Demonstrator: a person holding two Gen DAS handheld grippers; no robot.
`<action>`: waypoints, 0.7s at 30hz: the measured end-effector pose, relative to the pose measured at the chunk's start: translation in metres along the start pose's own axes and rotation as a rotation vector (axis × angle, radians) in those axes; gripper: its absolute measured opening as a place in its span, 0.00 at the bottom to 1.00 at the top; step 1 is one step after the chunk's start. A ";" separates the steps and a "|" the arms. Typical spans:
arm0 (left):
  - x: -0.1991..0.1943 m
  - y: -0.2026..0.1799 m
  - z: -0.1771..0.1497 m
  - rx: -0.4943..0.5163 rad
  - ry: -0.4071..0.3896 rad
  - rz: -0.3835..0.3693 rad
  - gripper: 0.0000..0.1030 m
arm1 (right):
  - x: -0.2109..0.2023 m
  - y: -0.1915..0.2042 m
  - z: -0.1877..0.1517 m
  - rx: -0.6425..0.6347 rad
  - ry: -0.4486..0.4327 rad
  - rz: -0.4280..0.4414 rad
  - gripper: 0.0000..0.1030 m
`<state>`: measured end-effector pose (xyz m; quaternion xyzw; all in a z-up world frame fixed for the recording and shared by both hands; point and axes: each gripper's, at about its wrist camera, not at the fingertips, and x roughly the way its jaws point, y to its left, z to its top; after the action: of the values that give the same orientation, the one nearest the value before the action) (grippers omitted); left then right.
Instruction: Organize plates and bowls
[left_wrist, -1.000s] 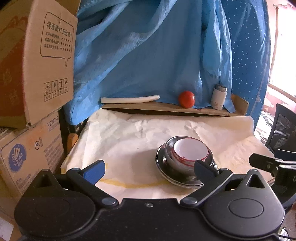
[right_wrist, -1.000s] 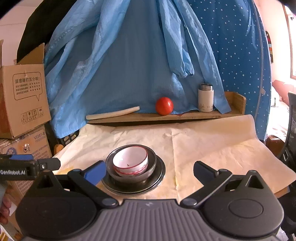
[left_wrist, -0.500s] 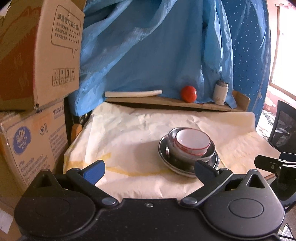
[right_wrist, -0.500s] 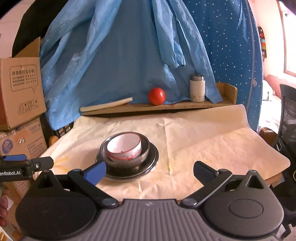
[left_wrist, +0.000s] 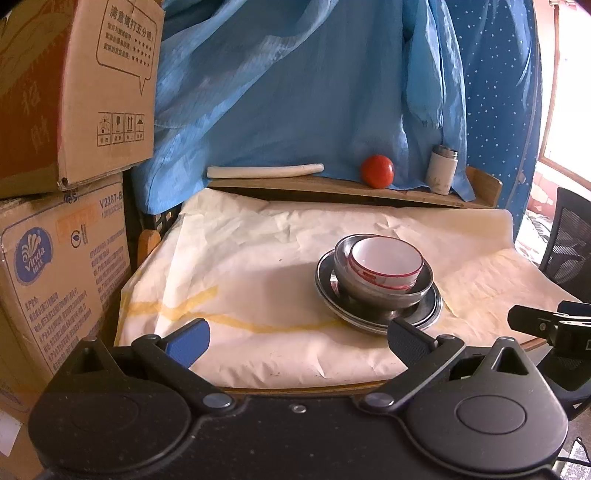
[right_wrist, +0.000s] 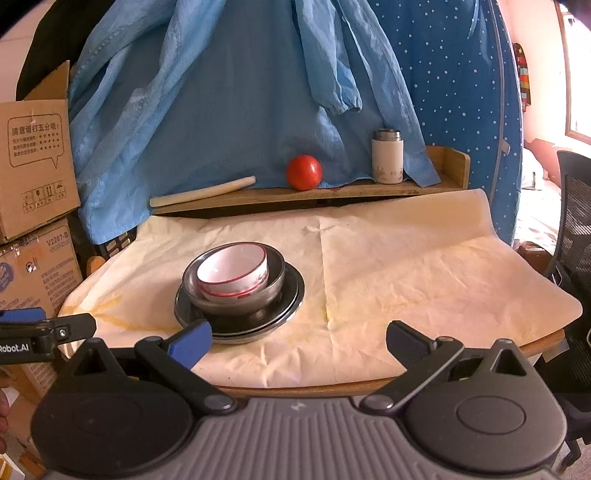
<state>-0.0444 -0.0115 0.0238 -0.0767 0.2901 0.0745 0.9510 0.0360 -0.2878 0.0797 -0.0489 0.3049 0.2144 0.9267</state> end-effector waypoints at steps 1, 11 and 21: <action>0.000 0.000 0.000 0.002 0.001 0.000 0.99 | 0.000 0.001 0.000 -0.002 -0.001 0.000 1.00; 0.003 0.001 -0.001 0.008 0.006 0.007 0.99 | 0.005 0.005 0.001 -0.021 0.007 0.001 1.00; 0.005 0.001 -0.001 0.013 0.010 0.011 0.99 | 0.007 0.005 0.002 -0.020 0.014 -0.001 1.00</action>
<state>-0.0409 -0.0103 0.0202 -0.0691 0.2959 0.0772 0.9496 0.0399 -0.2800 0.0769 -0.0600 0.3091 0.2167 0.9241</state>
